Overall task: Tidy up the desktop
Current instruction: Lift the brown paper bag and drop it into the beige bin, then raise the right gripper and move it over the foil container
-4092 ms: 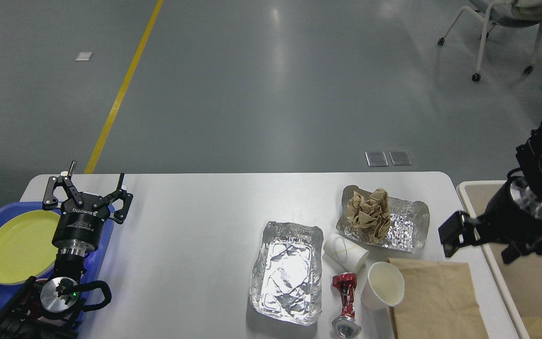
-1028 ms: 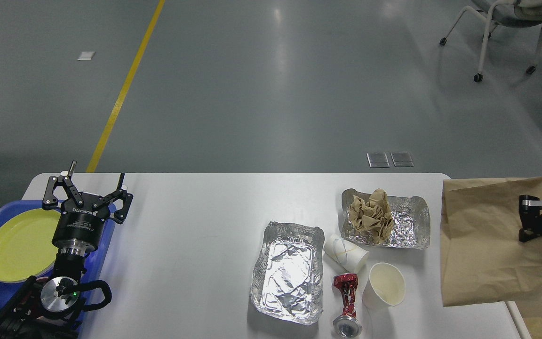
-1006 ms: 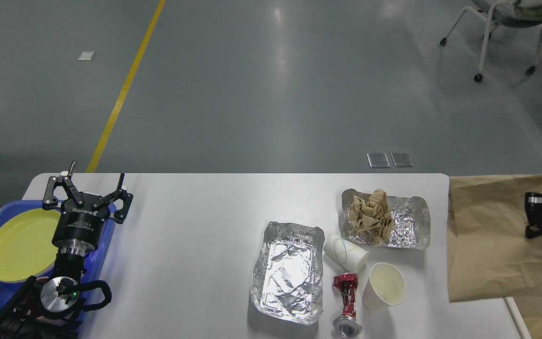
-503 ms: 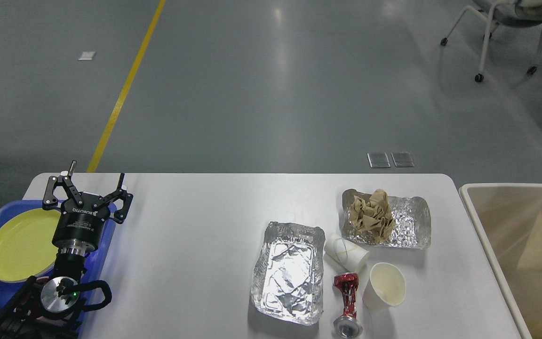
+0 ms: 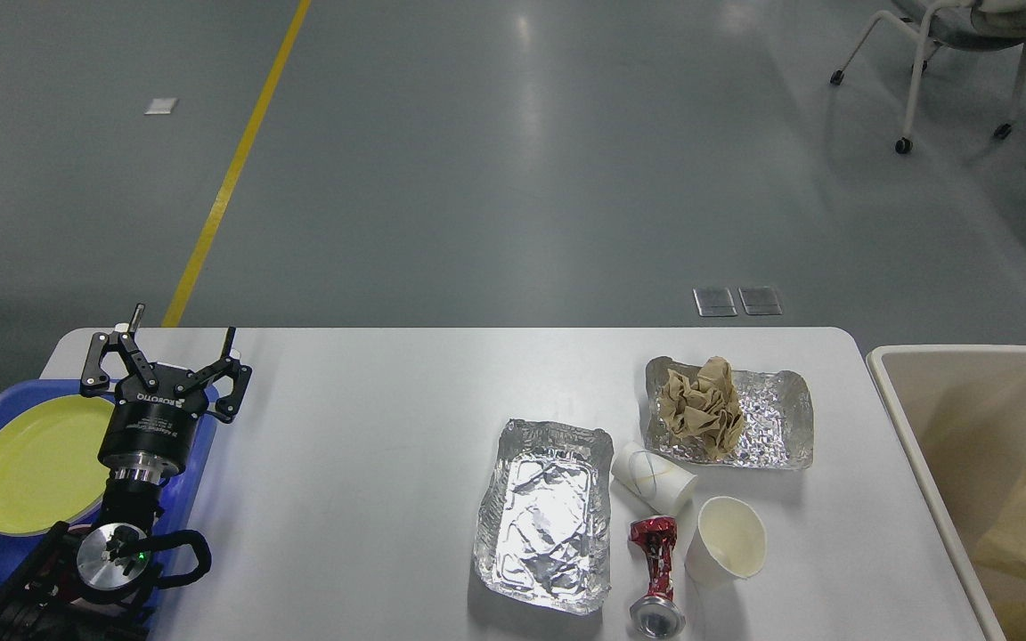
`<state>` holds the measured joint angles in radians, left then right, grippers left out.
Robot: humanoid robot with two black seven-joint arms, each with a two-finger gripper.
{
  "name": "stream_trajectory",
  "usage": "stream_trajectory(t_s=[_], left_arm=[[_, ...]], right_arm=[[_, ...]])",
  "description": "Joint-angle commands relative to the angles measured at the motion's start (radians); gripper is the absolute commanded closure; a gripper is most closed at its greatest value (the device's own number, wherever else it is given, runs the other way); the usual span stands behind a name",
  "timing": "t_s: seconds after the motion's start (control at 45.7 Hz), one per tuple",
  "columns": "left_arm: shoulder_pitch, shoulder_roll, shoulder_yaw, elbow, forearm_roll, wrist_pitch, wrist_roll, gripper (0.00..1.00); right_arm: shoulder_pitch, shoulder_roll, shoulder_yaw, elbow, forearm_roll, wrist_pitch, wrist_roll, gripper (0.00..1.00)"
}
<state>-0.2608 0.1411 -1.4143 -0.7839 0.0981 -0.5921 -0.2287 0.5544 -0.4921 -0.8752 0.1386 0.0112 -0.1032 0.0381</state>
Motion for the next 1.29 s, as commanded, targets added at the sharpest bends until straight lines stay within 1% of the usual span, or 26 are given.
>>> stream_trajectory(t_s=[0.0,0.044,0.438,0.459,0.481,0.503,0.525,0.547,0.569,0.613,0.941,1.028,1.138,1.269], left_arm=[[0.000,-0.002,0.000,0.000,0.000,0.000,0.000,0.04],[0.000,0.000,0.000,0.000,0.000,0.000,0.000,0.04],[0.000,0.000,0.000,0.000,0.000,0.000,0.000,0.04],[0.000,0.000,0.000,0.000,0.000,0.000,0.000,0.04],[0.000,0.000,0.000,0.000,0.000,0.000,0.000,0.04],[0.000,0.000,0.000,0.000,0.000,0.000,0.000,0.04],[0.000,0.000,0.000,0.000,0.000,0.001,0.000,0.04],[0.000,0.000,0.000,0.000,0.000,0.001,0.000,0.04],[0.000,-0.002,0.000,0.000,0.000,0.000,0.000,0.04],[0.000,0.000,0.000,0.000,0.000,0.001,0.000,0.04],[0.000,0.000,0.000,0.000,0.000,0.000,0.000,0.04],[0.000,0.000,0.000,0.000,0.000,0.000,0.000,0.04],[0.000,0.000,0.000,0.000,0.000,0.000,0.000,0.04],[0.000,0.000,0.000,0.000,0.000,0.000,0.000,0.04]], right_arm=[[-0.036,0.050,-0.011,-0.033,0.052,-0.047,-0.021,1.00],[-0.047,0.062,-0.016,-0.033,0.052,-0.059,-0.029,1.00],[-0.068,0.095,0.005,-0.033,0.052,-0.072,-0.037,1.00],[-0.068,0.095,0.005,-0.031,0.052,-0.094,-0.035,0.97],[-0.068,0.095,0.005,-0.031,0.052,-0.104,-0.035,0.81],[-0.070,0.095,0.004,-0.031,0.052,-0.119,-0.035,0.59],[-0.070,0.095,0.002,-0.031,0.052,-0.133,-0.033,0.34],[-0.070,0.093,0.001,-0.031,0.052,-0.148,-0.030,0.12],[-0.070,0.095,-0.001,-0.028,0.052,-0.160,-0.026,0.00],[-0.073,0.095,-0.001,-0.020,0.050,-0.176,-0.026,0.00],[-0.064,0.093,-0.001,-0.010,0.049,-0.168,-0.024,0.00],[-0.050,0.081,-0.005,0.019,0.047,-0.164,-0.024,0.00],[0.042,0.023,-0.010,0.088,0.041,-0.121,-0.024,0.00],[0.203,-0.065,-0.036,0.242,0.026,-0.006,-0.024,0.00]])
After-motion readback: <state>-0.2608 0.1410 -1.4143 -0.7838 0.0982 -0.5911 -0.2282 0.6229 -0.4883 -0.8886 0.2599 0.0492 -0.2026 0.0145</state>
